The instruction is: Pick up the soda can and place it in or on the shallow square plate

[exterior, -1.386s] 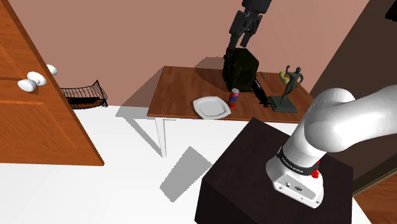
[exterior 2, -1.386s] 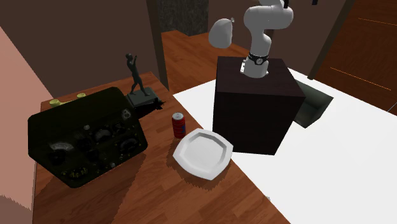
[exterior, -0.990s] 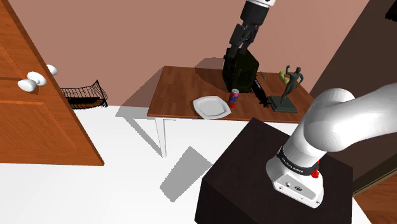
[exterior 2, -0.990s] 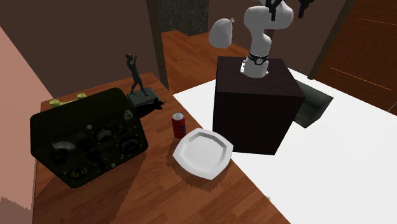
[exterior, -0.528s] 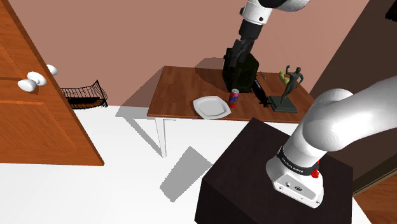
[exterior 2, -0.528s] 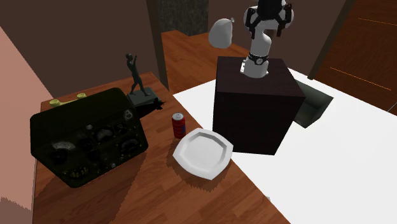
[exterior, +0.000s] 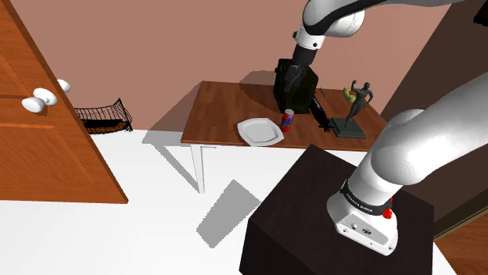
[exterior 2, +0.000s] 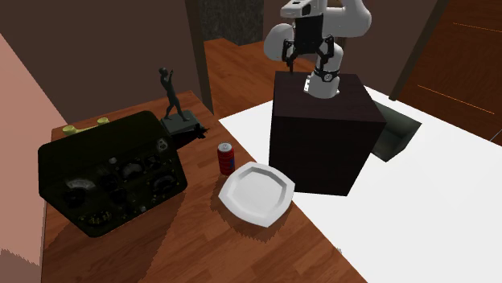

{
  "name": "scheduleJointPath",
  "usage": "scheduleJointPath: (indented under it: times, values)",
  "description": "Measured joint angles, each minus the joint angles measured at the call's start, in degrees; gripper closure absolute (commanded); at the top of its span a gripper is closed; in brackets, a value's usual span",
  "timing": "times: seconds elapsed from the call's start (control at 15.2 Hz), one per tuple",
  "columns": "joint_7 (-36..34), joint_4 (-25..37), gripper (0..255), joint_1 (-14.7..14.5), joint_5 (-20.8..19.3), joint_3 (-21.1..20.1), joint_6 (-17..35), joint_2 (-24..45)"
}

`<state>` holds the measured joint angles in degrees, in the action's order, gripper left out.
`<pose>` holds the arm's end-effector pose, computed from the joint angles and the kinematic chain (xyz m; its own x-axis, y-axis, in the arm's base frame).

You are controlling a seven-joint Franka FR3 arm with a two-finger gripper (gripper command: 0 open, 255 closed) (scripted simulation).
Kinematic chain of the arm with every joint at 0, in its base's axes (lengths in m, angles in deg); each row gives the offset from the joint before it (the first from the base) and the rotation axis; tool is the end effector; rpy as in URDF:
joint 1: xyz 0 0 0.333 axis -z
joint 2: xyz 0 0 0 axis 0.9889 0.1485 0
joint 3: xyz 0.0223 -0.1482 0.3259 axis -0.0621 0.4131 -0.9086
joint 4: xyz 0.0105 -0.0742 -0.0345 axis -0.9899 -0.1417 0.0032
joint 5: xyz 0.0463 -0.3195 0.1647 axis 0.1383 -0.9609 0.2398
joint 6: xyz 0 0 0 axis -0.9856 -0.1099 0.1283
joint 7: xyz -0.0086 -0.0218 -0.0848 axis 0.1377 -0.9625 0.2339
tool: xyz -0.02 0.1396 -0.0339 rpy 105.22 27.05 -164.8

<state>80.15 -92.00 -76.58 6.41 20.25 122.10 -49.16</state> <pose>0.3341 -0.1670 0.4437 0.9963 0.0338 0.0795 0.0423 -0.9933 -0.1077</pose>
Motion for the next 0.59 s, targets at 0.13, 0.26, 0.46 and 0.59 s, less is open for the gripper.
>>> scheduleJointPath:
  times: [0.13, 0.26, 0.46, 0.59]
  values:
    - [2.8, 0.6, 0, 0.3, 0.1, 2.0, 1.8, 2.9]
    - [5.9, 1.9, 0, 0.1, 1.1, 4.1, 4.5, 7.6]
    - [10.2, 4.0, 0, -0.2, 3.3, 6.6, 7.5, 13.8]
    - [13.9, 5.9, 0, 0.0, 5.3, 8.3, 9.0, 18.2]
